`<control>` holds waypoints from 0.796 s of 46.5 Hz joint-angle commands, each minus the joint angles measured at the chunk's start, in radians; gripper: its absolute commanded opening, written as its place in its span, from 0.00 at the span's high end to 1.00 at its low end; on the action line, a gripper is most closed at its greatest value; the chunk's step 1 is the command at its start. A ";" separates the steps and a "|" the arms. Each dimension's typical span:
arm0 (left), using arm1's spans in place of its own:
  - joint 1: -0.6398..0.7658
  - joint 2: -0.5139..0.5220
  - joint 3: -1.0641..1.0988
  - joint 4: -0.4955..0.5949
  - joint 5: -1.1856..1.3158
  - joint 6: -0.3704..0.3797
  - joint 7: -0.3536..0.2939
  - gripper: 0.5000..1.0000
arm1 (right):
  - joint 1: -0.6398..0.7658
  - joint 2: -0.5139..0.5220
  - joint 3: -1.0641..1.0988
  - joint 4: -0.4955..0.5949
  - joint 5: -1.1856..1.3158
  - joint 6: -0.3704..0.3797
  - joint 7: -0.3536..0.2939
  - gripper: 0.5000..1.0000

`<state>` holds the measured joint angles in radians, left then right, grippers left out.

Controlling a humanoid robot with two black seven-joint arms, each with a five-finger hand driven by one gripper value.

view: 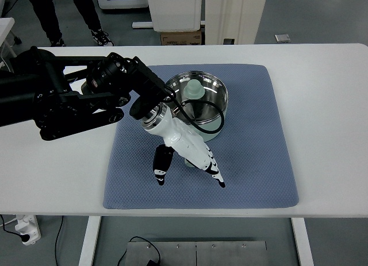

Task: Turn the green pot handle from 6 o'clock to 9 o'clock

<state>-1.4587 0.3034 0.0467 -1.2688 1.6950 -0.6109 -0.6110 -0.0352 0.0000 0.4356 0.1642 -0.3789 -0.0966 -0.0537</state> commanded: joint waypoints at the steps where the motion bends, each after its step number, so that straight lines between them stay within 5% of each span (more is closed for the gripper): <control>1: -0.006 0.011 0.010 -0.007 -0.001 0.000 0.000 0.00 | 0.000 0.000 0.002 0.000 0.000 0.000 0.000 0.00; 37: -0.055 0.131 0.094 -0.109 -0.006 0.000 0.000 0.00 | 0.000 0.000 0.000 0.000 0.000 0.000 0.000 0.00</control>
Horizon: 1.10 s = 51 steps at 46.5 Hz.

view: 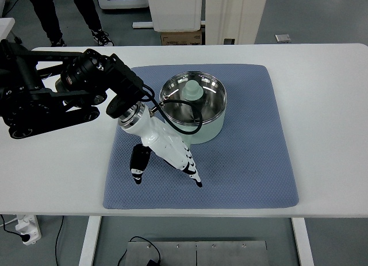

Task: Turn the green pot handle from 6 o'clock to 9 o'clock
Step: 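Push the green handle sideways with the left hand, rotating the pot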

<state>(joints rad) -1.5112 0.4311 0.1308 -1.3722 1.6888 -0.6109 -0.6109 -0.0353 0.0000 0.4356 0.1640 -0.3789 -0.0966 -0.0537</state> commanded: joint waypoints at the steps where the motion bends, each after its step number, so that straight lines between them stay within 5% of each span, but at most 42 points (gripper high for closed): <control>1: -0.006 0.008 0.015 -0.007 0.000 0.000 0.000 0.00 | 0.000 0.000 0.000 0.000 0.000 0.000 0.000 0.00; 51: -0.030 0.133 0.096 0.012 0.009 0.000 0.000 0.00 | 0.000 0.000 0.000 0.000 0.000 0.000 0.000 0.00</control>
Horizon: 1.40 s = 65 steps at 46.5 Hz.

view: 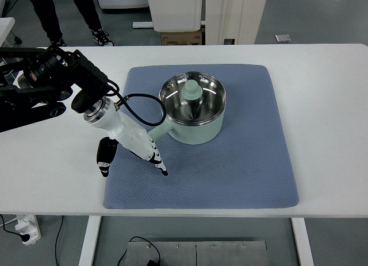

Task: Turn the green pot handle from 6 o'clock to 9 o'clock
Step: 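Push the green handle sideways with the left hand, rotating the pot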

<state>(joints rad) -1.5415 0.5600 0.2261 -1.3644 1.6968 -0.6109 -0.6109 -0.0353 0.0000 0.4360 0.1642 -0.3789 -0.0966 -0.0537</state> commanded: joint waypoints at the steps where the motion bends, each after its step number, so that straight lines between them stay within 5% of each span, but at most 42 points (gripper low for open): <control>1: 0.000 0.005 0.001 0.004 0.001 0.000 0.000 0.00 | 0.000 0.000 0.000 0.000 0.000 0.000 0.000 0.00; 65: 0.029 -0.018 0.018 0.206 -0.011 0.000 0.016 0.00 | 0.000 0.000 0.000 0.000 0.000 0.000 0.000 0.00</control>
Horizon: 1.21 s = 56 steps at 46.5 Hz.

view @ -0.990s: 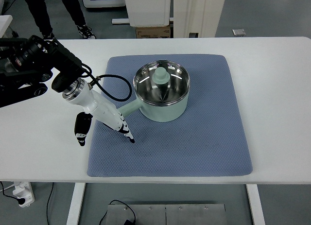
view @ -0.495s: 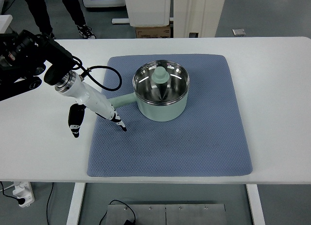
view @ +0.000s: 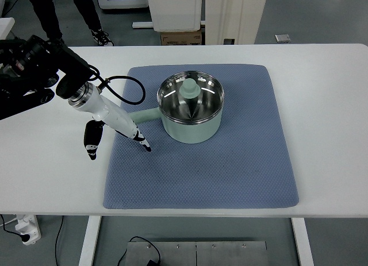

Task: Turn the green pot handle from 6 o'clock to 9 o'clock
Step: 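Push the green handle sideways with the left hand, rotating the pot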

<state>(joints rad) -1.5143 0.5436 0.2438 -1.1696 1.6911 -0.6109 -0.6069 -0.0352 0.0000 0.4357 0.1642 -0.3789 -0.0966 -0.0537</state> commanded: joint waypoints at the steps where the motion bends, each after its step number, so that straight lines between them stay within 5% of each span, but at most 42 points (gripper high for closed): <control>1: 0.002 -0.004 0.000 0.016 -0.010 0.000 0.015 0.00 | 0.000 0.000 0.000 0.000 0.000 0.000 0.000 0.00; 35: 0.002 -0.022 -0.001 0.104 -0.111 0.010 0.084 0.00 | 0.000 0.000 0.000 0.000 0.000 0.000 0.000 0.00; 56: -0.012 0.015 -0.015 -0.125 -0.232 0.000 0.021 0.00 | 0.000 0.000 0.001 0.000 0.000 0.000 0.000 0.00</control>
<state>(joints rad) -1.5248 0.5588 0.2338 -1.2873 1.4950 -0.6110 -0.5861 -0.0354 0.0000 0.4359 0.1640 -0.3789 -0.0966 -0.0536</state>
